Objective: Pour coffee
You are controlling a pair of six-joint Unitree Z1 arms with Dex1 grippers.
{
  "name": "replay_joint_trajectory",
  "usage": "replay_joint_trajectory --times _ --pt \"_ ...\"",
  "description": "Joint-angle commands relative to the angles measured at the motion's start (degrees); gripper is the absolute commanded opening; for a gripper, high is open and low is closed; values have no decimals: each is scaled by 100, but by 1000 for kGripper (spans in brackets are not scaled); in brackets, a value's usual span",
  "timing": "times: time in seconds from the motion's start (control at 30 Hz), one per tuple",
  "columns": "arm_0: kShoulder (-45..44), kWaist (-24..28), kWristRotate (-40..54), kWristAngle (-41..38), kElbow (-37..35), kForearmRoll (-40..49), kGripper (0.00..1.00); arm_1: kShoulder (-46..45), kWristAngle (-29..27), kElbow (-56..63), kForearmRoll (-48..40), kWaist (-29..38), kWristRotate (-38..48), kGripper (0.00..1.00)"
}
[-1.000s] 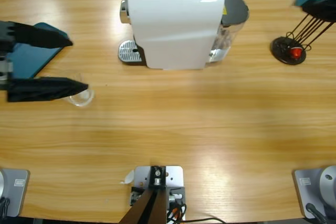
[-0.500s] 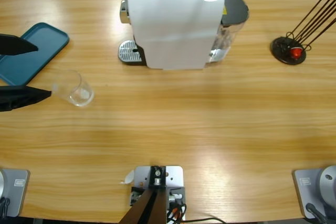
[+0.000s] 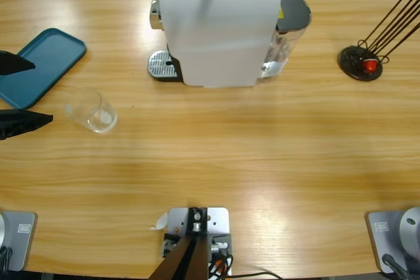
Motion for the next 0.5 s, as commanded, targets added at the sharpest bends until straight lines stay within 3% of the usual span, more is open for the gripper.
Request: replay_joint_trajectory --times 0.03,0.5 --pt "-56 41 -35 84 229 87 978 675 -340 -311 -55 48 -439 0" --pt "-56 180 -27 84 264 80 978 715 -340 -332 68 -418 -836 0"
